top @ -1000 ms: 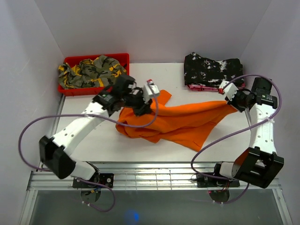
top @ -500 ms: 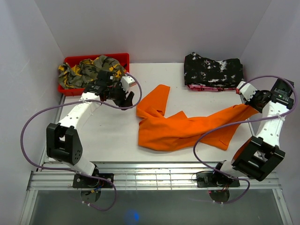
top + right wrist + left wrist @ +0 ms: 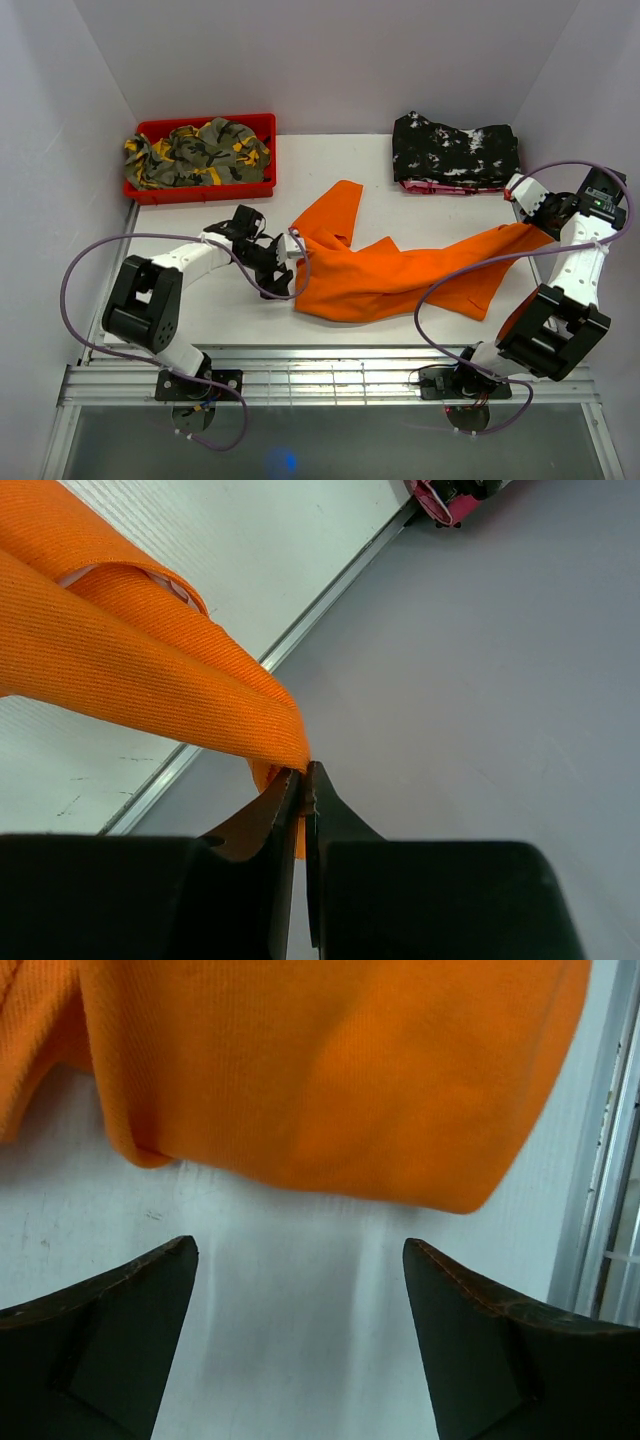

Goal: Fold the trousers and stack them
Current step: Flatten the trousers out

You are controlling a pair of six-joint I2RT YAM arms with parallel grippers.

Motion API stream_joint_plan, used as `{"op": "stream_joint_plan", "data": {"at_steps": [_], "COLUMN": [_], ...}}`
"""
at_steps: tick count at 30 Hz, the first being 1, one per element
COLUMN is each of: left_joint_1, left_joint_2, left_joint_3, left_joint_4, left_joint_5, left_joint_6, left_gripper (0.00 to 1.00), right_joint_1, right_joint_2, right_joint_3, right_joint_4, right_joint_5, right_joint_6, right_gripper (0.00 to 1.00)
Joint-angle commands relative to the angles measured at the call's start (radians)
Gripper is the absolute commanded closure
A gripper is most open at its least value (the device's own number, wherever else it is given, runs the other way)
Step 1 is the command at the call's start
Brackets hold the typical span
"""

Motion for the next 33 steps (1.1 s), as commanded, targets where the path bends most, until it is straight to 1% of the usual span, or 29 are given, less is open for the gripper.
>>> {"op": "stream_joint_plan", "data": {"at_steps": [1, 3, 4, 6, 8, 9, 11, 12, 13, 14, 15, 16, 17, 18, 19, 20, 21, 22, 23, 24, 25, 27, 28, 31, 33], "left_joint_1": [-0.006, -0.014, -0.023, -0.043, -0.060, -0.063, -0.065, -0.065, -0.063, -0.062, -0.060, -0.048, -0.034, -0.020, 0.007, 0.017, 0.021, 0.026, 0.026, 0.027, 0.027, 0.027, 0.027, 0.027, 0.027], "left_joint_2": [0.067, 0.081, 0.088, 0.098, 0.121, 0.124, 0.091, 0.068, 0.039, -0.022, -0.058, -0.096, -0.140, -0.235, -0.286, -0.341, -0.457, -0.513, -0.567, -0.617, -0.703, -0.779, -0.850, -0.934, -0.920], "left_joint_3": [0.025, 0.016, 0.010, 0.002, 0.008, 0.011, 0.010, 0.004, -0.002, 0.002, 0.007, 0.010, 0.016, 0.022, 0.028, 0.040, 0.047, 0.051, 0.059, 0.074, 0.085, 0.114, 0.122, 0.134, 0.145], "left_joint_4": [0.170, 0.235, 0.296, 0.345, 0.367, 0.366, 0.373, 0.369, 0.350, 0.317, 0.245, 0.216, 0.180, 0.148, 0.088, 0.065, 0.048, 0.030, 0.017, 0.007, -0.013, -0.024, -0.021, 0.043, 0.095], "left_joint_5": [0.109, 0.130, 0.140, 0.144, 0.164, 0.181, 0.186, 0.180, 0.168, 0.160, 0.142, 0.096, 0.080, 0.060, 0.036, -0.042, -0.091, -0.143, -0.237, -0.277, -0.315, -0.424, -0.447, -0.486, -0.497], "left_joint_6": [-0.056, -0.102, -0.137, -0.162, -0.185, -0.193, -0.226, -0.231, -0.233, -0.227, -0.226, -0.236, -0.248, -0.263, -0.268, -0.271, -0.272, -0.271, -0.263, -0.256, -0.256, -0.257, -0.242, -0.176, -0.161], "left_gripper": [0.02, 0.02, 0.02, 0.02, 0.09, 0.27, 0.46, 0.63, 0.74, 0.88, 1.00, 1.00, 1.00, 1.00, 1.00, 1.00, 1.00, 1.00, 1.00, 1.00, 1.00, 1.00, 1.00, 1.00, 1.00], "right_joint_1": [-0.009, -0.009, -0.009, -0.007, -0.007, -0.009, -0.010, -0.010, -0.010, -0.010, -0.010, -0.010, -0.010, -0.012, -0.012, -0.010, -0.010, -0.010, -0.010, -0.010, -0.010, -0.012, -0.012, -0.015, -0.015], "right_joint_2": [-0.006, -0.009, -0.007, -0.010, -0.012, -0.014, -0.017, -0.017, -0.015, -0.017, -0.020, -0.021, -0.027, -0.032, -0.038, -0.053, -0.063, -0.073, -0.095, -0.104, -0.112, -0.145, -0.161, -0.213, -0.213], "right_joint_3": [0.055, 0.058, 0.061, 0.061, 0.061, 0.063, 0.072, 0.075, 0.078, 0.087, 0.092, 0.095, 0.099, 0.107, 0.107, 0.107, 0.103, 0.101, 0.098, 0.096, 0.105, 0.119, 0.116, 0.093, 0.084], "right_joint_4": [0.026, 0.016, 0.013, 0.013, 0.013, 0.013, 0.014, 0.014, 0.014, 0.014, 0.016, 0.017, 0.019, 0.017, 0.017, 0.014, 0.010, 0.002, -0.006, -0.027, -0.047, -0.095, -0.096, -0.086, -0.064], "right_joint_5": [0.003, -0.001, -0.003, 0.000, 0.005, 0.005, 0.002, -0.001, -0.005, -0.008, -0.012, -0.023, -0.032, -0.041, -0.067, -0.084, -0.100, -0.136, -0.153, -0.173, -0.217, -0.259, -0.287, -0.311, -0.304], "right_joint_6": [0.001, -0.002, -0.002, -0.003, -0.004, -0.004, 0.000, 0.001, 0.006, 0.009, 0.010, 0.012, 0.021, 0.027, 0.030, 0.036, 0.036, 0.033, 0.029, 0.020, 0.012, -0.013, -0.019, -0.052, -0.054], "right_gripper": [0.92, 0.92, 0.92, 0.92, 0.92, 0.92, 0.92, 0.92, 0.92, 0.92, 0.92, 0.92, 0.92, 0.92, 0.92, 0.92, 0.92, 0.92, 0.92, 0.92, 0.92, 0.92, 0.92, 0.92, 0.92]}}
